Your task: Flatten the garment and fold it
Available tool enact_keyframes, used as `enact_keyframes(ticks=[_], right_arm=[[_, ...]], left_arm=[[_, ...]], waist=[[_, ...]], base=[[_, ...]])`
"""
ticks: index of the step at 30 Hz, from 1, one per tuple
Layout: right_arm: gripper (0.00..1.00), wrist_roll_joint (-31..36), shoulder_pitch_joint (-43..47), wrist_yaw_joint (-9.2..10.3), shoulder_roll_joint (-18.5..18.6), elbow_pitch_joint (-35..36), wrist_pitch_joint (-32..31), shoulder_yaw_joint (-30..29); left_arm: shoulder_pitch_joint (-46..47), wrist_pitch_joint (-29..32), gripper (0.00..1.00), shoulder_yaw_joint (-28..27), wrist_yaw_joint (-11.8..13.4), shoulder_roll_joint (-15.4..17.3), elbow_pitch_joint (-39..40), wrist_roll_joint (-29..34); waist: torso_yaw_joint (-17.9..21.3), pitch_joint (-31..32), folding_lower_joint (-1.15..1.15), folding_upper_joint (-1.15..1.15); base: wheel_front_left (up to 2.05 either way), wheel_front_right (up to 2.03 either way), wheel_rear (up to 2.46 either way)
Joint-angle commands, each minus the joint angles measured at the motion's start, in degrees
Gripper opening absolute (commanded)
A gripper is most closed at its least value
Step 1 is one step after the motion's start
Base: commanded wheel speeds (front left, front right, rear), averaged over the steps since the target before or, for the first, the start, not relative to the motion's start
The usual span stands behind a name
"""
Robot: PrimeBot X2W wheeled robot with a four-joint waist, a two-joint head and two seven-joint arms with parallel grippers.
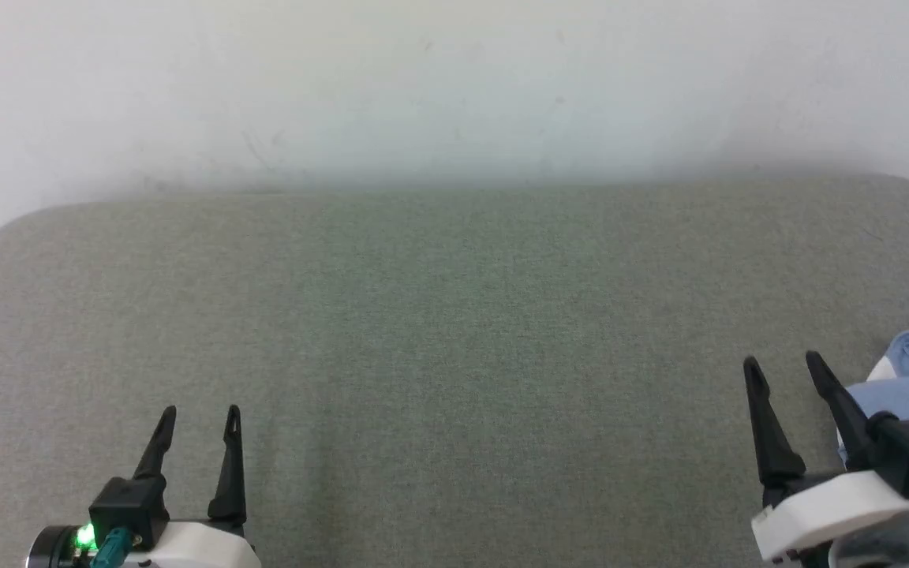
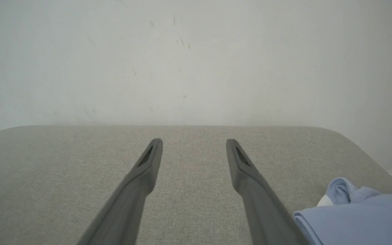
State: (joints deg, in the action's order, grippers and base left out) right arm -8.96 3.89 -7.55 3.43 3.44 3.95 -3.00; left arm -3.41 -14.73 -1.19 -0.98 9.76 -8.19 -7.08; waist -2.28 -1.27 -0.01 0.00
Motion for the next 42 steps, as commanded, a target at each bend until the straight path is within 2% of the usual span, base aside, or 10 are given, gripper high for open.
enact_keyframes(ticks=[1, 6, 13, 14, 42], right_arm=[[1.00, 1.3, 1.6, 0.06, -0.3, 1.0, -0.8, -0.4], [1.00, 5.3, 4.0, 0.06, -0.5, 3.1, -1.5, -1.1], [1.00, 4.9, 4.6, 0.06, -0.5, 3.7, -1.7, -0.5], [0.00, 5.1, 4.0, 0.01, -0.3, 3.2, -1.7, -0.5], [0.00, 5.9, 2.4, 0.01, -0.3, 1.9, -2.2, 0.2]], left_arm=[[-0.6, -0.3, 1.00, 0.3, -0.4, 0.2, -0.3, -0.1], [-1.2, -0.3, 1.00, 1.1, -0.1, -0.4, -0.2, 0.4], [-0.8, -0.3, 1.00, 1.7, -0.4, -0.5, -0.2, 0.7], [-0.7, 0.0, 0.00, 1.6, -0.1, -0.5, -0.1, 0.5], [0.2, 3.0, 0.00, 1.5, 0.2, -1.8, 1.5, 1.8]], waist=[[-1.2, 1.3, 0.01, 0.00], [-0.8, 1.4, 0.01, 0.00], [-0.6, 1.2, 0.01, 0.00], [-0.6, 1.2, 0.01, 0.00], [0.0, 1.2, 0.01, 0.00]], base=[[0.00, 0.00, 0.00], [0.00, 0.00, 0.00], [0.00, 0.00, 0.00], [0.00, 0.00, 0.00], [0.00, 0.00, 0.00]])
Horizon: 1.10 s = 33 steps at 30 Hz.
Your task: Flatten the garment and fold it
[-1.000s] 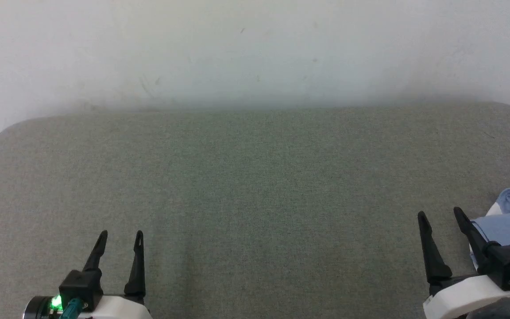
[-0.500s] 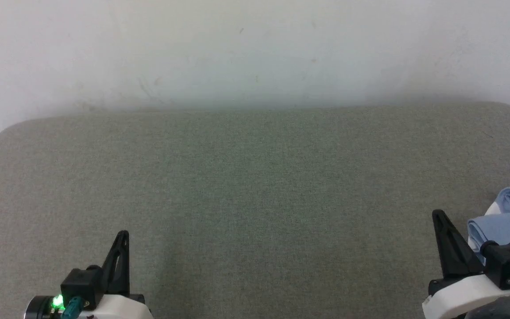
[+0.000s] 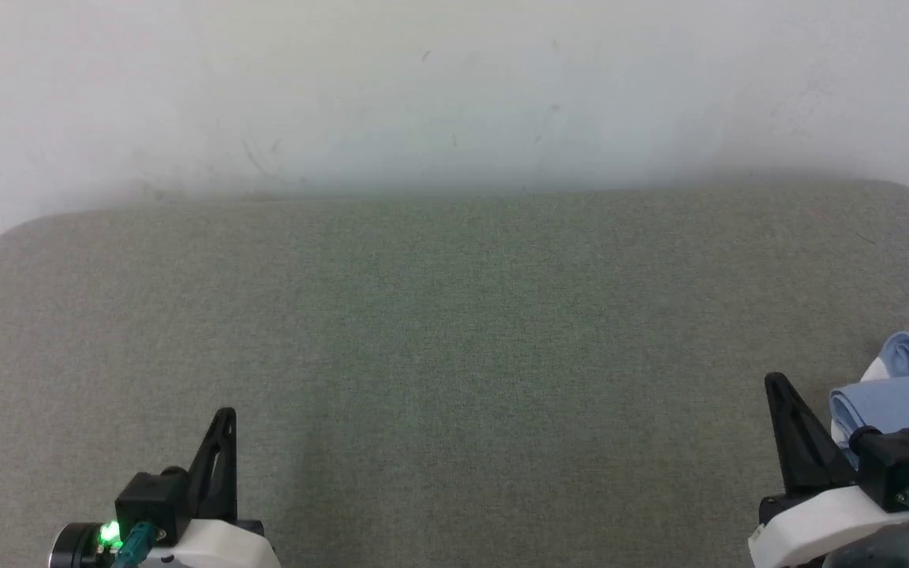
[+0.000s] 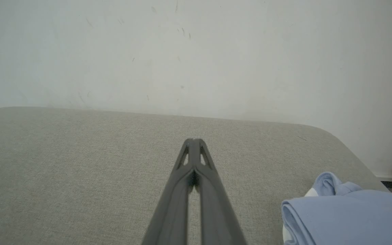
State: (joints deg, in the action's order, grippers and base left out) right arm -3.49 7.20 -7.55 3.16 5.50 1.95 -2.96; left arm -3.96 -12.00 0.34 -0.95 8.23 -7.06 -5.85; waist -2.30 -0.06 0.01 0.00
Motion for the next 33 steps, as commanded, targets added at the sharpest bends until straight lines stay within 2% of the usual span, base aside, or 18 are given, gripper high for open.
enact_keyframes(ticks=[1, 33], right_arm=[[0.00, 0.4, -0.9, 0.01, -0.1, -0.2, -0.2, 0.2], [0.00, 1.4, -2.9, 0.03, -0.1, -1.9, -0.7, 1.1]], left_arm=[[0.7, 0.4, 0.00, -0.1, 0.1, -0.3, 0.4, 0.6], [1.7, 4.0, 0.00, -0.1, 0.4, -1.9, 2.5, 2.2]], waist=[[0.0, 0.0, 0.00, 0.00], [0.7, 0.0, 0.00, 0.00]], base=[[0.00, 0.00, 0.00], [0.00, 0.00, 0.00]])
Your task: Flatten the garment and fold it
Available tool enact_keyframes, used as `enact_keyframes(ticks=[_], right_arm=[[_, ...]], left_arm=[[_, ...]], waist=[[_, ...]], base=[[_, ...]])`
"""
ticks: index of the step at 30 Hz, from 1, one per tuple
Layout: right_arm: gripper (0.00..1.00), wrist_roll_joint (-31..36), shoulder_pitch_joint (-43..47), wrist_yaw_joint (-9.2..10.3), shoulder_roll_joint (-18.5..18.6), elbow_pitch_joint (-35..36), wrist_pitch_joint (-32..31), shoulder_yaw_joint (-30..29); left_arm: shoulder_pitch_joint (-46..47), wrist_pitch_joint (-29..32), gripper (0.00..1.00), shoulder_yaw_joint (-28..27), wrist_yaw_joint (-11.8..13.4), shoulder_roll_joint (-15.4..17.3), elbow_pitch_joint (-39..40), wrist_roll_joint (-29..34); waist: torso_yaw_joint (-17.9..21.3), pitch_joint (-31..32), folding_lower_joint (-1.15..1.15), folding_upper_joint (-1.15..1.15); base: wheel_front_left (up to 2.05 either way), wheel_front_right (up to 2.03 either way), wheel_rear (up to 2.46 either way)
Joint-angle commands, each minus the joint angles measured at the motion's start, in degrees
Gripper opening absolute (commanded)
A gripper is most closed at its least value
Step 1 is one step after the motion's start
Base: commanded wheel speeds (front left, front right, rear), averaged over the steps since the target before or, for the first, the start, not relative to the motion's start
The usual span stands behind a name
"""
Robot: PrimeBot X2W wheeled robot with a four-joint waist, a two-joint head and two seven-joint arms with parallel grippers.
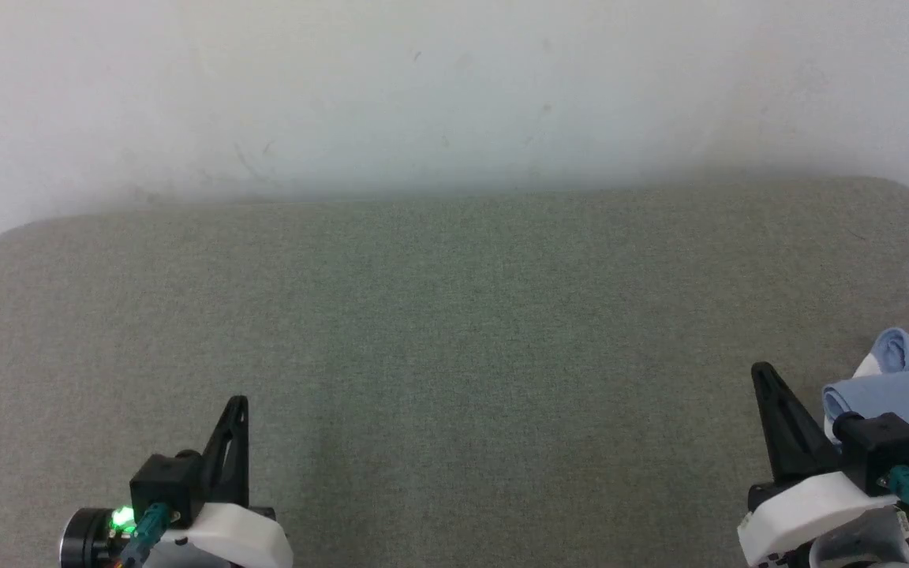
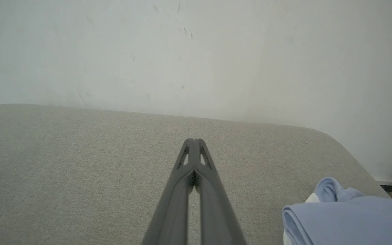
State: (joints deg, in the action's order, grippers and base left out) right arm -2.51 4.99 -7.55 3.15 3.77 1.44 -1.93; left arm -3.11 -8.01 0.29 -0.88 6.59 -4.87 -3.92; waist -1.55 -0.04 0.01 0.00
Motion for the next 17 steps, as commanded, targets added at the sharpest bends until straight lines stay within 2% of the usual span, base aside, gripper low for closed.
enact_keyframes(ticks=[1, 17], right_arm=[[0.00, 0.4, -0.7, 0.03, -0.1, -0.2, -0.2, 0.1], [0.00, 0.9, -1.8, 0.04, -0.2, -1.1, -0.5, 0.5]], left_arm=[[0.9, 0.1, 0.00, -0.1, 0.3, -0.3, 0.4, 0.4], [1.4, 2.0, 0.00, -0.1, 0.5, -1.1, 1.5, 1.2]], waist=[[0.0, 0.0, 0.00, 0.00], [0.4, 0.0, 0.00, 0.00]], base=[[0.00, 0.00, 0.00], [0.00, 0.00, 0.00]])
